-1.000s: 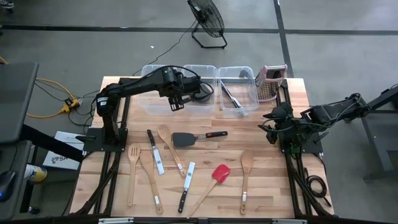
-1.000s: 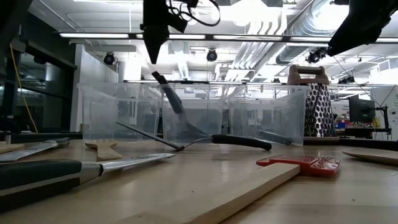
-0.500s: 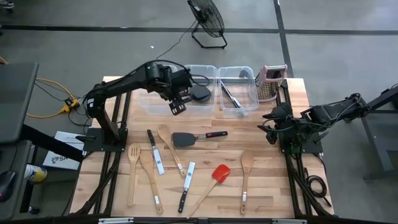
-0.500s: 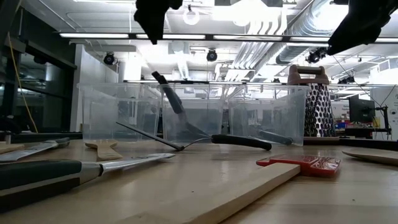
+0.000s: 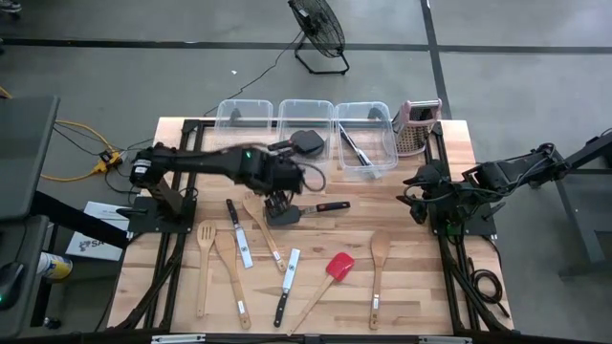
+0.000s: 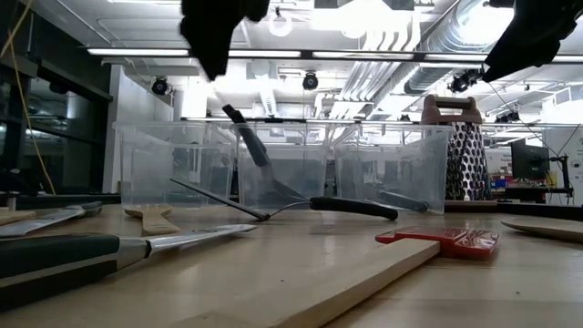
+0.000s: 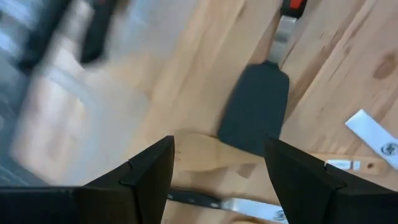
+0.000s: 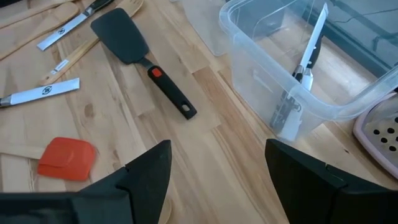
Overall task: Pick & Place Kitchen Items
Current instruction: Put the black spatula into the transparent middle bin
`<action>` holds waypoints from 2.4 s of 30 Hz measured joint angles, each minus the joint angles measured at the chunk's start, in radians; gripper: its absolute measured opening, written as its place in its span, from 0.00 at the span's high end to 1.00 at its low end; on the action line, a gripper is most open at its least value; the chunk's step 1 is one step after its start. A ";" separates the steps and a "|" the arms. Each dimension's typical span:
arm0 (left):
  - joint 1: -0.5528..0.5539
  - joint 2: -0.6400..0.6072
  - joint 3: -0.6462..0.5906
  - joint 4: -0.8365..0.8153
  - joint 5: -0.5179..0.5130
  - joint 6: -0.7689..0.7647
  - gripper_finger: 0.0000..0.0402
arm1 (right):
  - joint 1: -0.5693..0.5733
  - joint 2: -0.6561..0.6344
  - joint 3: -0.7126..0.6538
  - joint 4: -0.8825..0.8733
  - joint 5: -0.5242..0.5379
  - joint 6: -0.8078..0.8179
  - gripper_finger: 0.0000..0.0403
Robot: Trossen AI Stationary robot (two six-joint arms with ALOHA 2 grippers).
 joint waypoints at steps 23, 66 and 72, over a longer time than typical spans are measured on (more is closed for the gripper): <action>-0.105 -0.280 -0.589 0.499 0.064 -0.725 0.40 | 0.000 0.000 0.000 0.011 -0.001 0.000 0.38; -0.104 -0.260 -1.079 1.297 0.006 -1.070 0.46 | 0.000 0.007 0.000 0.040 0.008 0.019 0.38; -0.104 -0.260 -1.079 1.294 0.005 -1.070 0.63 | 0.000 0.008 0.000 0.040 0.008 0.019 0.38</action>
